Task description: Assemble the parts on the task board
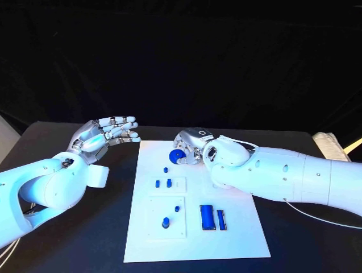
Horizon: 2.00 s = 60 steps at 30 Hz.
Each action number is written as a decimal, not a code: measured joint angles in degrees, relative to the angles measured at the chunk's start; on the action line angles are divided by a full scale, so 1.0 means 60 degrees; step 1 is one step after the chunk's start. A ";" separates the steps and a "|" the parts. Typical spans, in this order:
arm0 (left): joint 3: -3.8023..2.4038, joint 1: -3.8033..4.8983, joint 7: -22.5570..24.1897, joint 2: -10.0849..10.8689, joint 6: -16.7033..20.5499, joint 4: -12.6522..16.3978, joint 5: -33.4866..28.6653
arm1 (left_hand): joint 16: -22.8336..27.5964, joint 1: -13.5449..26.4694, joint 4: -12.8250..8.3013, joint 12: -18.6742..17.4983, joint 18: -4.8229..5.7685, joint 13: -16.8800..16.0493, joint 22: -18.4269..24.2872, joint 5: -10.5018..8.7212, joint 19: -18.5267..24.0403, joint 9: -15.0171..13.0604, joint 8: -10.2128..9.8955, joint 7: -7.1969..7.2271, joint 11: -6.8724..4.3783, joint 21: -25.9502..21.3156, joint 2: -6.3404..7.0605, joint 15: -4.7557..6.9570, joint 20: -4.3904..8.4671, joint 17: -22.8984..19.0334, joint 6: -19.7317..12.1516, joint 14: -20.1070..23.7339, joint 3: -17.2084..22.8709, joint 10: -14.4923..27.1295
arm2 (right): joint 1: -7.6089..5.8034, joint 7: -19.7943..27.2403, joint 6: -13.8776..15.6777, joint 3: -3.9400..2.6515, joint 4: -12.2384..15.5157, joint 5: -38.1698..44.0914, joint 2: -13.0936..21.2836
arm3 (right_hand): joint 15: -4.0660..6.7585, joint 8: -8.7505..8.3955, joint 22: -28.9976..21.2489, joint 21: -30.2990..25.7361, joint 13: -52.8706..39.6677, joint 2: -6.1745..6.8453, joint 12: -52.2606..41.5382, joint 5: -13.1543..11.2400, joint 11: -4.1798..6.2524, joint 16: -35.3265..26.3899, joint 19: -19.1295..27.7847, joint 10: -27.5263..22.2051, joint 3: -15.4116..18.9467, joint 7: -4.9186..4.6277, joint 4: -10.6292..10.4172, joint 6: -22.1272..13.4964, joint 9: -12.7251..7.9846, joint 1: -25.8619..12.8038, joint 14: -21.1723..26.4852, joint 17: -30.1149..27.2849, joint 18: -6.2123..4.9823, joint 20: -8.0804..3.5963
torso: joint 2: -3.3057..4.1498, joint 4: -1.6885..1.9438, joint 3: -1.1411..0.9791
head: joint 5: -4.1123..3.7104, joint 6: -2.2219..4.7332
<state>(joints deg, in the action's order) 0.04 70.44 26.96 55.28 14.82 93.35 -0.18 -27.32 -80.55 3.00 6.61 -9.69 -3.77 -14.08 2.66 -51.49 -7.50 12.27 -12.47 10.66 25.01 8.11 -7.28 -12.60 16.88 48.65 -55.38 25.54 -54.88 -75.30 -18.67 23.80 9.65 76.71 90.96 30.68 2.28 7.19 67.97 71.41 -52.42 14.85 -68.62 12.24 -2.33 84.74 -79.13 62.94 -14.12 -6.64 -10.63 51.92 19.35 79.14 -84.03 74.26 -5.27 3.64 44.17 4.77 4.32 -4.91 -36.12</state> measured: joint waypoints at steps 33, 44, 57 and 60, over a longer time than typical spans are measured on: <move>0.0000 0.0000 -0.0029 -0.0093 -0.0009 -0.0093 0.0000 | -0.0058 0.0000 -0.0039 0.0000 0.0000 0.0000 -0.0027 0.0000 0.0068 0.0000 0.0000 0.0000 0.0000 0.0066 0.0000 -0.0035 0.0003 0.0015 0.0000 0.0035 0.0039 0.0000 | -0.0014 -0.0361 -0.0304 -0.0056 -0.0364 -0.2455 -0.0173 | -0.0262 0.0203 0.1161 0.1291 -0.3753 -0.0290 -0.3205 0.0476 -0.0228 0.0805 -0.0714 0.3485 0.0185 -0.0257 -0.0649 0.0150 0.0166 0.0030 0.0016 0.0114 0.0295 0.0318 | 0.0000 0.0004 0.0011 | 0.0094 -0.0117; 0.0001 0.0000 -0.0043 -0.0105 -0.0021 -0.0114 0.0000 | -0.0057 0.0000 -0.0039 0.0000 0.0000 0.0000 -0.0026 0.0000 0.0068 0.0000 0.0000 0.0000 0.0000 0.0066 0.0000 -0.0035 0.0003 0.0014 0.0000 0.0035 0.0039 0.0000 | -0.0014 -0.0361 -0.0304 -0.0059 -0.0419 -0.2660 -0.0225 | -0.0320 0.0203 0.1160 0.1353 -0.3753 -0.0328 -0.3205 0.0306 -0.0247 0.0805 -0.0713 0.3503 0.0228 -0.0289 -0.0737 0.0117 0.0158 -0.0008 0.0008 0.0113 0.0295 0.0318 | -0.0001 -0.0012 0.0011 | 0.0116 -0.0133; 0.0001 0.0000 -0.0057 -0.0109 -0.0041 -0.0139 0.0000 | -0.0057 0.0000 -0.0039 0.0000 0.0000 0.0000 -0.0025 0.0000 0.0068 0.0000 0.0000 0.0000 0.0000 0.0066 0.0000 -0.0035 0.0002 0.0013 0.0000 0.0035 0.0039 0.0000 | -0.0020 -0.0436 -0.0177 -0.0062 -0.0432 -0.2435 -0.0309 | -0.0287 0.0617 0.1158 0.1496 -0.3751 -0.0528 -0.3279 -0.0198 -0.0141 0.0842 -0.0799 0.3502 -0.0469 -0.0126 -0.0439 0.0821 0.0251 0.0578 -0.0015 0.0111 0.0294 0.0300 | -0.0001 -0.0027 -0.0001 | 0.0120 -0.0136; 0.0001 0.0000 -0.0059 -0.0109 -0.0046 -0.0149 0.0000 | -0.0057 0.0000 -0.0039 0.0000 0.0001 0.0000 -0.0025 0.0000 0.0068 0.0000 0.0000 0.0000 0.0000 0.0066 0.0000 -0.0035 0.0002 0.0013 0.0000 0.0035 0.0039 0.0000 | -0.0011 -0.0485 -0.0068 -0.0060 -0.0411 -0.2353 -0.0319 | -0.0239 0.0730 0.1158 0.1496 -0.3751 -0.0527 -0.3279 -0.0102 -0.0106 0.0842 -0.0799 0.3535 -0.0654 -0.0122 -0.0407 0.0906 0.0256 0.0578 0.0033 0.0111 0.0293 0.0301 | -0.0004 -0.0030 -0.0005 | 0.0115 -0.0136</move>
<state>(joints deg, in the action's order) 0.04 70.43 26.60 54.62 14.55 92.45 -0.18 -27.66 -80.55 2.76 6.62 -9.69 -3.77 -14.23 2.66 -51.08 -7.50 12.27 -12.47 10.66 25.41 8.11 -7.49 -12.59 16.96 48.65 -55.17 25.77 -54.88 -75.37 -21.58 23.39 9.29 74.24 76.84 28.76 0.84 11.57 74.92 80.39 -74.92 11.69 -88.30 11.63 -2.97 89.79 -83.93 84.15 -18.04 -7.37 -13.07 57.36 20.88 82.61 -83.83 74.92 -3.51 5.44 44.15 4.59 4.28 -4.22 -36.94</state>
